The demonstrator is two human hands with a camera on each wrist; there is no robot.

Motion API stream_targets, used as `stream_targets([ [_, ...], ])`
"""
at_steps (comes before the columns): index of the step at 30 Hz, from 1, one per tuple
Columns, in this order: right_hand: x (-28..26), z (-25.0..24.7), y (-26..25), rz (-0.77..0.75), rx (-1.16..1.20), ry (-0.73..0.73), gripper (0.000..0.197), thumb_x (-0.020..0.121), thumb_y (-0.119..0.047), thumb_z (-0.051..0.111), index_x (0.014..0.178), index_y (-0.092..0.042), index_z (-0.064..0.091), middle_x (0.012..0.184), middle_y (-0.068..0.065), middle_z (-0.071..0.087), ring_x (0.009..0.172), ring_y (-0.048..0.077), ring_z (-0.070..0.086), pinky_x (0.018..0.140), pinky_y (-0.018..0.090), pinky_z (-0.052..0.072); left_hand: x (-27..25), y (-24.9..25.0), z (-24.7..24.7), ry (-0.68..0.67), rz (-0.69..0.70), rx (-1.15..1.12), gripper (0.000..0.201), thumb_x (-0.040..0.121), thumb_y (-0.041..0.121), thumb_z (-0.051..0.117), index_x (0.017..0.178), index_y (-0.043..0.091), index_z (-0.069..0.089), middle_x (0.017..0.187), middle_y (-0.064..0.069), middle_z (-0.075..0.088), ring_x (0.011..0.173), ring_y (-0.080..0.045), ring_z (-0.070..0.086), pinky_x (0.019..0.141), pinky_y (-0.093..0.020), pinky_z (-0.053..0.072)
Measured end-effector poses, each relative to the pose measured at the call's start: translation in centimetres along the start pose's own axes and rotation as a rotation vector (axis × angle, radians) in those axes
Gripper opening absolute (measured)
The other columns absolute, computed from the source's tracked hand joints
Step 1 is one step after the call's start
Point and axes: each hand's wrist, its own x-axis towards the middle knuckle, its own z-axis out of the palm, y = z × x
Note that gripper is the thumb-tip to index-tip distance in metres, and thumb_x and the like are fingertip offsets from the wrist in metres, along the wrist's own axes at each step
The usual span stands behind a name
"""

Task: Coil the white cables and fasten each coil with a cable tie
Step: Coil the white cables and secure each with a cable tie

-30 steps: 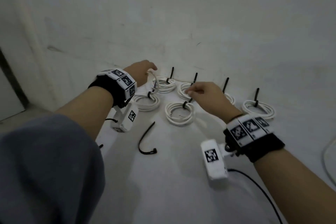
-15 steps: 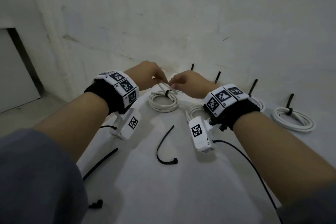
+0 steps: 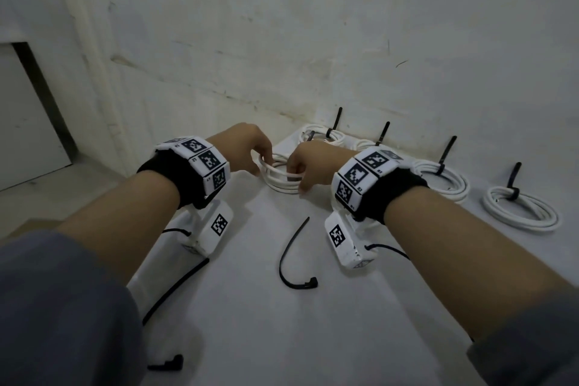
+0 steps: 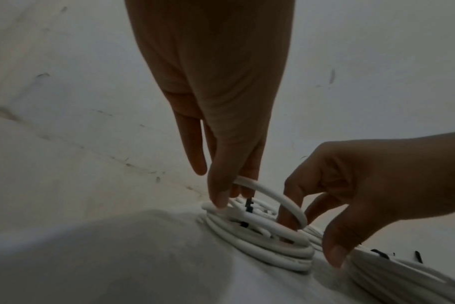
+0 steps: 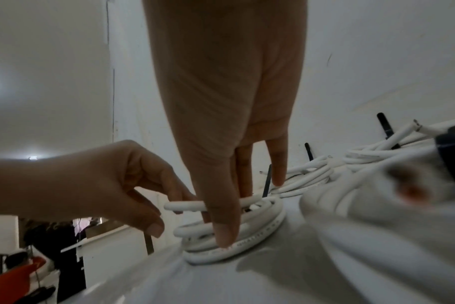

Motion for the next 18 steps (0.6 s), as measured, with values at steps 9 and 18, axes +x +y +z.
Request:
stream_targets([
  [9,0.1,0.7,0.7,-0.049,0.006,0.130,0.013,0.079,-0.002,0.066,0.084,-0.013,0.065,0.075,-0.002,0.052,0.075,0.015,0.048,0.055,0.009,0.029,0.6,0.1,0.2,-0.013,0.002,0.030,0.018,0.068,0.009,0.080,0.073,0.018,0.065,0.083,-0.001,0.067,0.087,-0.018,0.065,0.080,-0.028,0.050],
  [18,0.0,0.8,1.2,-0.086,0.092,0.281,0.022,0.077,-0.004,0.069,0.082,-0.015,0.050,0.068,-0.012,0.045,0.074,0.014,0.046,0.055,0.011,0.032,0.4,0.5,-0.2,0.036,0.038,0.063,0.021,0.073,0.001,0.070,0.072,0.017,0.055,0.076,-0.001,0.063,0.081,-0.024,0.063,0.075,-0.034,0.049],
])
